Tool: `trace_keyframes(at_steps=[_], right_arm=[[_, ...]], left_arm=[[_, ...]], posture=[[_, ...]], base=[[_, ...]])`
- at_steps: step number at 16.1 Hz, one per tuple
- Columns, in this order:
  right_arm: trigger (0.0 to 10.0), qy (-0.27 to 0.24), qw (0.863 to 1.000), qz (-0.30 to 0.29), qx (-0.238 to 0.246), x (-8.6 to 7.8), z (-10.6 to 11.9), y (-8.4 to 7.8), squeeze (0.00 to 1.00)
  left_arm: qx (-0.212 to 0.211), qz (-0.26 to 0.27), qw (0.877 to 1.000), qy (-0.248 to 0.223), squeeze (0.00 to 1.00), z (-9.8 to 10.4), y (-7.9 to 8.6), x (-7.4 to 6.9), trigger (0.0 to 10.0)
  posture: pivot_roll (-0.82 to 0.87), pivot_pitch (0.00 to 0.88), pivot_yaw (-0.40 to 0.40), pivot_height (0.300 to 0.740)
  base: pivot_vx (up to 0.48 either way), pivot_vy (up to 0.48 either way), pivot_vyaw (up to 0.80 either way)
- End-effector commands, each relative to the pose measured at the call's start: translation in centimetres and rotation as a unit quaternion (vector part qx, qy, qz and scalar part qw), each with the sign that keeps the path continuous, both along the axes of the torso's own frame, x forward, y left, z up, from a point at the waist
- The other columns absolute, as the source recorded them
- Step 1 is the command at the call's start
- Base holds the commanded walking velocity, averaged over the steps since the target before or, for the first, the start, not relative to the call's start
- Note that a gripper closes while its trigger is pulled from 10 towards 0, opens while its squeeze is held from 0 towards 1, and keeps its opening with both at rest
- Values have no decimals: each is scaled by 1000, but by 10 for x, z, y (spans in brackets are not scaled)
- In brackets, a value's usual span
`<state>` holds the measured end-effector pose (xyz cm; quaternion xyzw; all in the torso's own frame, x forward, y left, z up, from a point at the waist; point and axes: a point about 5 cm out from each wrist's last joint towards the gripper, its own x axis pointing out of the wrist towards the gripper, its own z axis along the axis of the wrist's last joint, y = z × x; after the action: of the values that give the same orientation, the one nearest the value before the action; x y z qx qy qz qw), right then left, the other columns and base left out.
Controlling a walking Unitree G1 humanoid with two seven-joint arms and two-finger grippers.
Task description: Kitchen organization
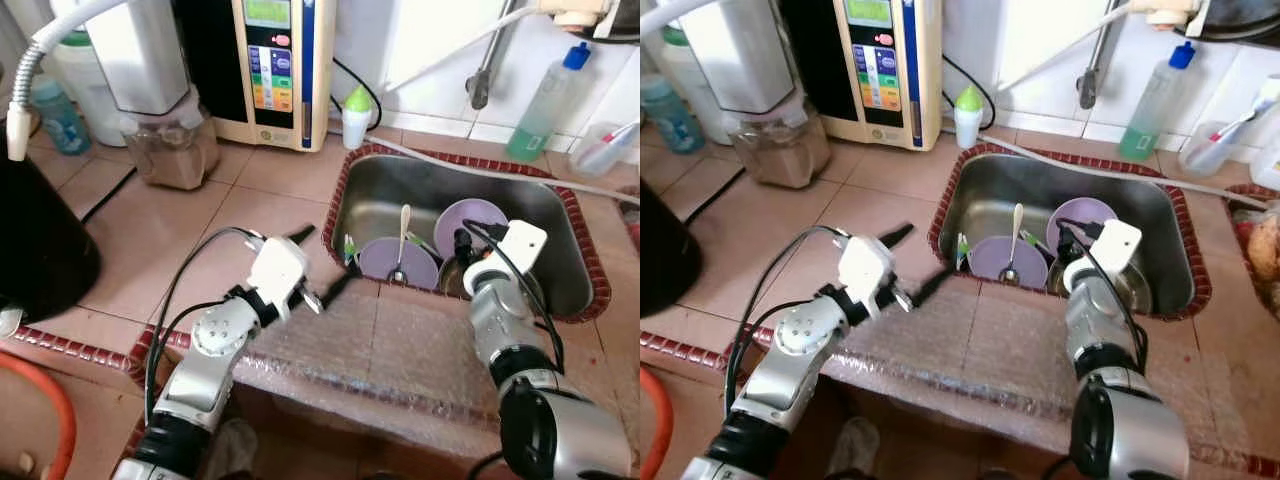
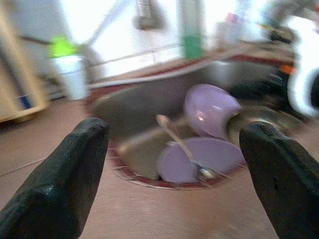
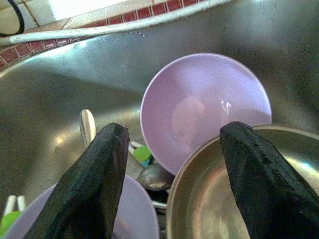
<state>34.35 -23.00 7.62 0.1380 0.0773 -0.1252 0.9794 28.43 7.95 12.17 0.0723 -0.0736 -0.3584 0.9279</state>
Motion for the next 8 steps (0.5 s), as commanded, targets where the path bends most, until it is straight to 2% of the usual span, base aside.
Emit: trace_keyframes(at_steps=[1,4,6,7,8], right_arm=[[10000,40,999,15,-1,-12,-20,3,0],[10000,26,999,37,-27,-13,-18,4,0],[10000,8,998,51,-39,-13,-14,6,0],[10000,2,997,56,-45,-13,-13,7,557],[10000,-7,997,63,-47,-14,-12,9,1000]], left_arm=[[-4,24,1000,9,0,-2,8,-1,10000],[-3,66,997,27,0,-10,14,-6,10000],[-6,81,996,33,0,-11,14,-9,10000],[-6,83,996,34,0,-11,14,-10,10000],[-8,87,995,38,0,-12,14,-11,10000]], posture=[[14,10,15,740],[14,10,15,740],[12,8,11,740],[12,8,11,740],[14,11,10,740]], base=[[0,0,-587],[0,0,-800],[0,0,0],[0,0,0],[0,0,0]])
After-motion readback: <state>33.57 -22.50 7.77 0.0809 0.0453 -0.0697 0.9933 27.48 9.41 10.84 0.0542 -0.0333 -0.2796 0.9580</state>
